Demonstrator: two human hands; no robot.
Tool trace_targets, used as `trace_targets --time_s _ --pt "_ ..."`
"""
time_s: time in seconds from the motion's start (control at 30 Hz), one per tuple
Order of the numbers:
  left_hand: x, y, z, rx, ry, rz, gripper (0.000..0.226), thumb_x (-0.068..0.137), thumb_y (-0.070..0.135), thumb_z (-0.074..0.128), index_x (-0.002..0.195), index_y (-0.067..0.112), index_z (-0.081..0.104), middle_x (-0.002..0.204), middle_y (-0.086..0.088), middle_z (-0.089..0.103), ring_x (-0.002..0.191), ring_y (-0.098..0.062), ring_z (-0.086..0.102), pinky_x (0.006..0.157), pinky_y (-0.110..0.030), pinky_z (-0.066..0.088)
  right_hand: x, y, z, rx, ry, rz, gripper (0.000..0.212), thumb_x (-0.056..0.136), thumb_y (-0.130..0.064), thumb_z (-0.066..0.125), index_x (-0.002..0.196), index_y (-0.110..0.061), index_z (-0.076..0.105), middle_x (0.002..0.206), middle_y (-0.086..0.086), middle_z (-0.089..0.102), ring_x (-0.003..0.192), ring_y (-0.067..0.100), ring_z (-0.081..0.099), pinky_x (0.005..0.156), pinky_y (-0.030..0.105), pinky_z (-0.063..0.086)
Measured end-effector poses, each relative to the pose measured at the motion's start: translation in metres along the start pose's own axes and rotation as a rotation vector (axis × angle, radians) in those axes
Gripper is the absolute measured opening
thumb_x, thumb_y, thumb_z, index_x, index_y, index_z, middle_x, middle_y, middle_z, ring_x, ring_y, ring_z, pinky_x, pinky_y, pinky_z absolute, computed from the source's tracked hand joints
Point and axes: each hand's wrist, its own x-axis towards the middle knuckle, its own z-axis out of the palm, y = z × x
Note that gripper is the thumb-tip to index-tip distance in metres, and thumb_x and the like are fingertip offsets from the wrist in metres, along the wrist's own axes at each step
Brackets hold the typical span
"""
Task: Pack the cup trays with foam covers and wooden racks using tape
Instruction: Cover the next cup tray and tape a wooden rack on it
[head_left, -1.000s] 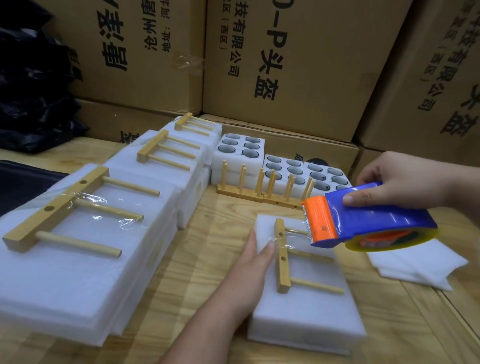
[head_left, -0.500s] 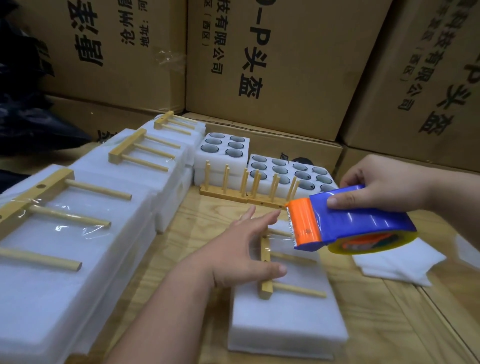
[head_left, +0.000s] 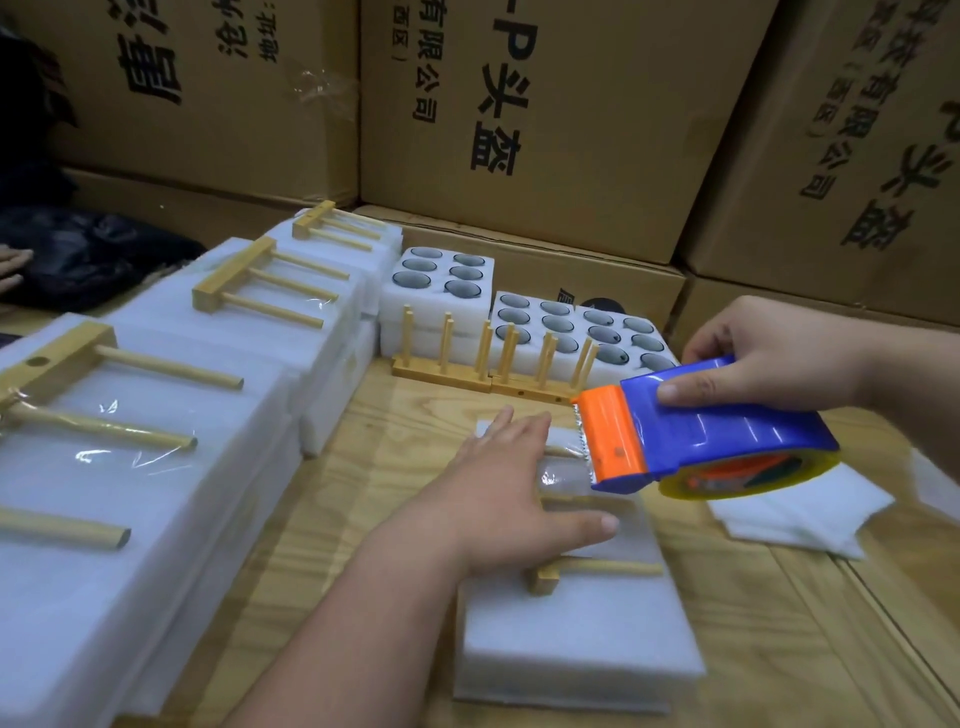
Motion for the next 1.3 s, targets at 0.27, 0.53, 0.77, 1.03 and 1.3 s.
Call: trace_targets --time_s 0.27,0.53,0.77,1.03,1.3 --pt "0.004 0.003 0.008 0.161 -0.076 -0.049 0.111 0.084 0.07 0.059 0.16 0.03 -0.01 0.165 0.015 -0.022 0.148 -0.005 -0.029 0.126 -0.043 -0.007 0.005 0.015 0.004 -0.027 -0.038 0.025 0.065 0.061 -0.077 0.068 0.081 -0.015 0.077 0.074 0.002 0.076 0.069 0.022 0.074 0.058 0.028 0.053" --pt "0.004 0.004 0.007 0.146 -0.107 -0.063 0.108 0.085 0.068 0.06 0.159 0.034 -0.011 0.163 0.02 -0.024 0.148 -0.003 -0.027 0.126 -0.046 -0.005 0.008 0.038 0.014 0.012 -0.095 0.023 0.068 0.066 -0.075 0.065 0.075 -0.008 0.073 0.064 0.004 0.066 0.058 0.017 0.058 0.059 0.032 0.044" --pt "0.003 0.004 0.007 0.109 -0.126 -0.077 0.104 0.085 0.066 0.061 0.159 0.038 -0.007 0.161 0.026 -0.024 0.148 0.0 -0.025 0.126 -0.044 -0.006 -0.001 0.075 0.014 0.093 -0.077 0.036 0.057 0.074 -0.07 0.069 0.075 -0.013 0.076 0.067 0.008 0.071 0.057 0.017 0.062 0.054 0.027 0.044" --pt "0.002 0.007 0.004 0.121 -0.157 -0.098 0.101 0.085 0.067 0.06 0.16 0.038 -0.003 0.161 0.026 -0.025 0.148 0.001 -0.026 0.125 -0.045 -0.008 -0.041 0.133 -0.003 0.151 -0.043 0.215 0.089 0.049 -0.091 0.071 0.087 -0.012 0.08 0.071 0.016 0.074 0.06 0.024 0.07 0.052 0.023 0.047" --pt "0.005 0.045 0.015 0.399 -0.065 0.047 0.081 0.094 0.075 0.025 0.159 0.038 -0.002 0.166 0.016 -0.018 0.147 -0.007 -0.033 0.119 -0.055 -0.019 -0.028 0.112 0.017 -0.027 -0.106 0.173 0.081 0.054 -0.089 0.066 0.078 -0.013 0.076 0.074 0.01 0.073 0.064 0.025 0.067 0.057 0.029 0.044"
